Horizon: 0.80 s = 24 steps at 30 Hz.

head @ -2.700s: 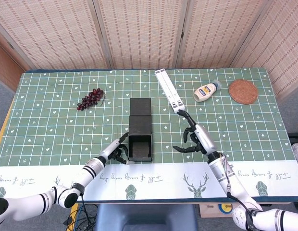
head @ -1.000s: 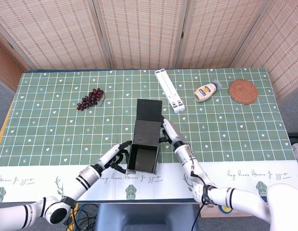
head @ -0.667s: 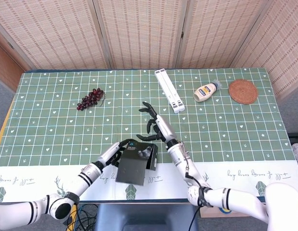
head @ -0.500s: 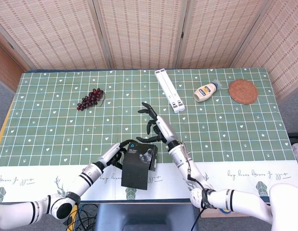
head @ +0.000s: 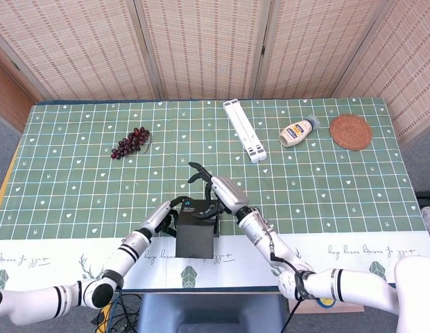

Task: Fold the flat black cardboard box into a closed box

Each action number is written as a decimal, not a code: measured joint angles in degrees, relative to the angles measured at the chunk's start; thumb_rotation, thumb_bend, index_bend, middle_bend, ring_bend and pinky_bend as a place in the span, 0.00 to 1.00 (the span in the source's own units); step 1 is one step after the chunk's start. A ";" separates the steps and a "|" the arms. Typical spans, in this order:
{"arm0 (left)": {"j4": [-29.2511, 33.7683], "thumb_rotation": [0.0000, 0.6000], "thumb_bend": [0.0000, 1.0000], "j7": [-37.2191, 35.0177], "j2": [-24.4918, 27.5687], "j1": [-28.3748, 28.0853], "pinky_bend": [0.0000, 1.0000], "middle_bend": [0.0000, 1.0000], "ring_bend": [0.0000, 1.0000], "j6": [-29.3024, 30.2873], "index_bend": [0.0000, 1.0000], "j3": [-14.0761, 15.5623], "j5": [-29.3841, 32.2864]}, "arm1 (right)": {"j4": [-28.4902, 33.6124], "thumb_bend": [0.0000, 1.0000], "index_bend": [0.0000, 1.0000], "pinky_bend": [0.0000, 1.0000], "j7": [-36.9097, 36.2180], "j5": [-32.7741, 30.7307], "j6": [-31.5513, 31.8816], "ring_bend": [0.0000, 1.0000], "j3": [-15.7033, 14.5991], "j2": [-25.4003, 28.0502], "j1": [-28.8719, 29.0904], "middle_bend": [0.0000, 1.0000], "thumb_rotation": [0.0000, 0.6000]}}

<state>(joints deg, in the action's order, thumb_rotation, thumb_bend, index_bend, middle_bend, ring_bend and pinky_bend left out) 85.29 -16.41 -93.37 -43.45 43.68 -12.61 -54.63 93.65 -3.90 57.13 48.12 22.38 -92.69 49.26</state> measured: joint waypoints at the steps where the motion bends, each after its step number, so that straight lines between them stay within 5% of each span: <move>1: -0.07 1.00 0.09 1.41 -0.35 -0.17 0.87 0.28 0.60 0.37 0.22 -0.19 2.13 | 0.28 0.04 0.00 1.00 2.09 -0.31 -0.07 0.67 -0.45 0.37 0.54 0.27 1.00; 5: 0.16 1.00 0.09 6.05 -1.54 -0.71 0.88 0.27 0.60 2.58 0.15 -1.00 9.84 | 0.78 0.01 0.02 1.00 9.79 -1.14 0.48 0.67 -2.16 1.09 2.41 0.27 1.00; 11: 2.84 1.00 0.09 11.34 -1.72 -1.15 0.88 0.05 0.55 4.85 0.00 -2.88 18.68 | 0.23 0.00 0.02 1.00 21.62 -2.27 2.79 0.67 -5.12 0.52 5.54 0.27 1.00; 24: 5.37 1.00 0.09 11.12 2.40 1.53 0.87 0.00 0.50 4.44 0.00 -2.04 12.56 | -2.08 0.00 0.02 1.00 30.84 -5.39 4.57 0.67 -9.74 -2.22 8.39 0.27 1.00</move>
<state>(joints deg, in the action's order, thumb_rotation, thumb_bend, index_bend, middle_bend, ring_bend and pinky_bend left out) 90.67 -5.29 -90.97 -41.92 48.12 -14.65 -42.07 91.57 26.94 51.74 52.69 12.65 -94.92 57.65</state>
